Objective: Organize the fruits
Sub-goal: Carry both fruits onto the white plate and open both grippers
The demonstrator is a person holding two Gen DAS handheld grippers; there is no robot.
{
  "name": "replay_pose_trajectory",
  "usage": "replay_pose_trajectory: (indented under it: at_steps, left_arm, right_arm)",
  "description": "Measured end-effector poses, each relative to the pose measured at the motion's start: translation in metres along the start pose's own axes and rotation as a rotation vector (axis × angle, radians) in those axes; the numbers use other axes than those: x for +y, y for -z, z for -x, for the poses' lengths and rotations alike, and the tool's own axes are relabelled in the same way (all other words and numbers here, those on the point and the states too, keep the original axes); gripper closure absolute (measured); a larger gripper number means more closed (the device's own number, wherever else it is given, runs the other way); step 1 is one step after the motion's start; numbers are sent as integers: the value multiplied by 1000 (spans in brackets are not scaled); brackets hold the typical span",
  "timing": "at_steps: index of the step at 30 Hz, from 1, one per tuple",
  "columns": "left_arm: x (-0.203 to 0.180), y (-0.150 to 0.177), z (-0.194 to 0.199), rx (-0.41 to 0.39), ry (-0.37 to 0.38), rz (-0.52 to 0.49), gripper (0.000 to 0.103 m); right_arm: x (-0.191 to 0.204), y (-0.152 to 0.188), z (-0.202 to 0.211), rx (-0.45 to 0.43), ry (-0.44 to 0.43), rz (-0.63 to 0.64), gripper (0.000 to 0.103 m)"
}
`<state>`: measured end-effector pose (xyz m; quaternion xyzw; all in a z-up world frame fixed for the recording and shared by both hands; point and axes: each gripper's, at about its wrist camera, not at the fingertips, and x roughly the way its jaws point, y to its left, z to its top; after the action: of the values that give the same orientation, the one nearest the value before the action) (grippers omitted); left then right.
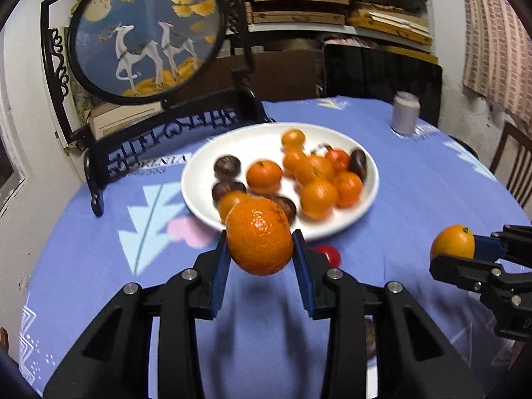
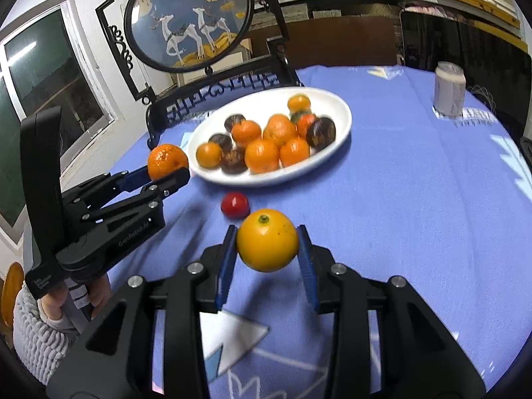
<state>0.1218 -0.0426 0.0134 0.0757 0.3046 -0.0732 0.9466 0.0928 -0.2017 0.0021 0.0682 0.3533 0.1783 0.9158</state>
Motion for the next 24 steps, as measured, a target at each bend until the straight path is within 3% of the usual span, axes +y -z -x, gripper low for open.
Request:
replay_pose_trajectory:
  at_steps: [6, 13, 14, 15, 16, 17, 20, 24]
  left_arm:
    - [13, -38, -19, -26, -38, 42, 66]
    - [27, -63, -69, 14, -39, 92, 66]
    - [29, -64, -77, 24, -40, 101, 66]
    - [30, -64, -82, 27, -44, 108, 65]
    - [31, -64, -85, 23, -48, 105, 63]
    - [30, -64, -87, 18, -52, 100, 54]
    - [31, -61, -84, -4, -63, 94, 35]
    - [31, -57, -73, -12, -57, 92, 35]
  right_arm:
    - [4, -58, -20, -57, 51, 31, 67]
    - [-3, -101, -70, -79, 102, 24, 66]
    - [-5, -104, -78, -74, 105, 22, 66]
    - [-6, -107, -84, -71, 104, 25, 56]
    - [-6, -109, -90, -69, 102, 34, 48]
    - [-6, -110, -90, -81, 107, 37, 38]
    - [-5, -107, -87, -113, 110, 51, 38]
    - [1, -98, -71, -113, 95, 64, 37]
